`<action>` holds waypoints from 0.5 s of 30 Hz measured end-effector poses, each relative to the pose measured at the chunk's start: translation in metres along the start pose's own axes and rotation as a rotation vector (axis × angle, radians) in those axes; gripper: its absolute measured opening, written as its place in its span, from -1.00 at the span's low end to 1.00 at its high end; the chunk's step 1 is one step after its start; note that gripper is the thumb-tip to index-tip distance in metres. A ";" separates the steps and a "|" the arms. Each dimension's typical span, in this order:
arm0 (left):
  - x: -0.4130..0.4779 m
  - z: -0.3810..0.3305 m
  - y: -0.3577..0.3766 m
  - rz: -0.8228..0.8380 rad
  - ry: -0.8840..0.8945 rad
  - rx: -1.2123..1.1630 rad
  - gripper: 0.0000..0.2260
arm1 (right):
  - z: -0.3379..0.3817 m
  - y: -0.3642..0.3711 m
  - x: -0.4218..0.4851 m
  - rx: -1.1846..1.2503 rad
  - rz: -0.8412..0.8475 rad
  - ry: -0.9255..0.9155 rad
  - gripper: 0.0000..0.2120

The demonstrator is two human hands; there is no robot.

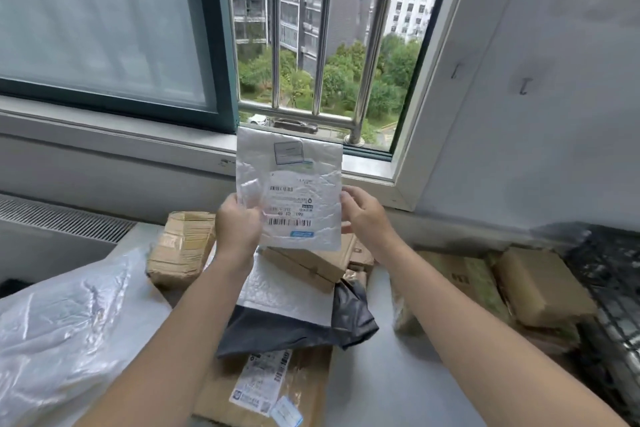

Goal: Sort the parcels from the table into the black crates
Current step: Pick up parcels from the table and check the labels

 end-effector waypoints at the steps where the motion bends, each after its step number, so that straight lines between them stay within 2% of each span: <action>1: -0.004 -0.001 0.007 0.029 0.005 -0.017 -0.71 | 0.002 -0.004 -0.001 0.011 -0.020 -0.006 -0.82; 7: -0.017 -0.024 0.039 0.246 0.091 -0.048 -0.75 | 0.005 -0.038 -0.006 -0.088 -0.190 0.018 -0.77; 11: -0.017 -0.051 0.055 0.344 0.180 0.068 -0.75 | 0.039 -0.068 -0.010 -0.348 -0.350 -0.070 -0.47; 15: -0.015 -0.077 0.065 0.414 0.191 0.086 -0.77 | 0.076 -0.087 -0.013 -0.570 -0.427 -0.171 -0.24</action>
Point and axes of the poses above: each hand's wrist, its own x-axis towards the middle knuckle, its own y-axis out of the palm, z = x × y, the point moved 10 cm from there along x, towards the middle knuckle, and after that the axes turned 1 degree about z, right-handed, at the moved point
